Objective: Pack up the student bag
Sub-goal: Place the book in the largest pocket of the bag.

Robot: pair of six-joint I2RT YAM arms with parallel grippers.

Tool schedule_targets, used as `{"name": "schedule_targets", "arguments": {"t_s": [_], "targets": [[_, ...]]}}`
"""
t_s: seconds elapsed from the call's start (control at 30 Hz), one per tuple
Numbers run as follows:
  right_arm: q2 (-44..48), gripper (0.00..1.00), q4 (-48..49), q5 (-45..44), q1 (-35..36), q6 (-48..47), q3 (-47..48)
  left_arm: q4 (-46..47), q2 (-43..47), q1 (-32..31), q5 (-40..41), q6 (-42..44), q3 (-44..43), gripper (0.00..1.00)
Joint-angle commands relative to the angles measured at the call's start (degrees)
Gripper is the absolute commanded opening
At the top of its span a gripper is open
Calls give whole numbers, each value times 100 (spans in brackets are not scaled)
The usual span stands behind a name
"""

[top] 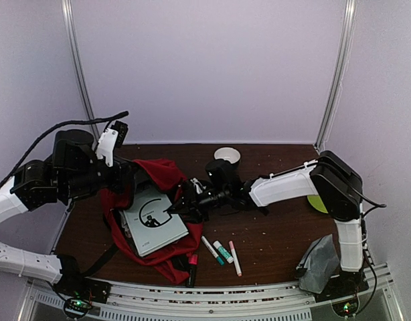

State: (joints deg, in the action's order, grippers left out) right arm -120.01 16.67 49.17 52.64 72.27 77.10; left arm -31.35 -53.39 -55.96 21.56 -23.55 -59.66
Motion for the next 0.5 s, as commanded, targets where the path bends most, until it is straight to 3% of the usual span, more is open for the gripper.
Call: {"name": "schedule_targets", "arguments": {"t_s": [0.0, 0.13, 0.27, 0.33, 0.47], "targets": [[-114, 26, 420, -5, -58, 311, 236, 578, 133, -7, -81, -36, -33, 0], [-622, 14, 702, -24, -67, 757, 794, 569, 31, -15, -218, 3, -101, 0], [-952, 10, 815, -212, -126, 969, 1350, 462, -197, -51, -446, 105, -293, 0], [-1056, 12, 777, -270, -127, 968, 1542, 386, -305, -108, -479, 167, -418, 0], [-1073, 27, 303, -330, -140, 685, 1459, 359, -400, -192, -451, 236, -514, 0]]}}
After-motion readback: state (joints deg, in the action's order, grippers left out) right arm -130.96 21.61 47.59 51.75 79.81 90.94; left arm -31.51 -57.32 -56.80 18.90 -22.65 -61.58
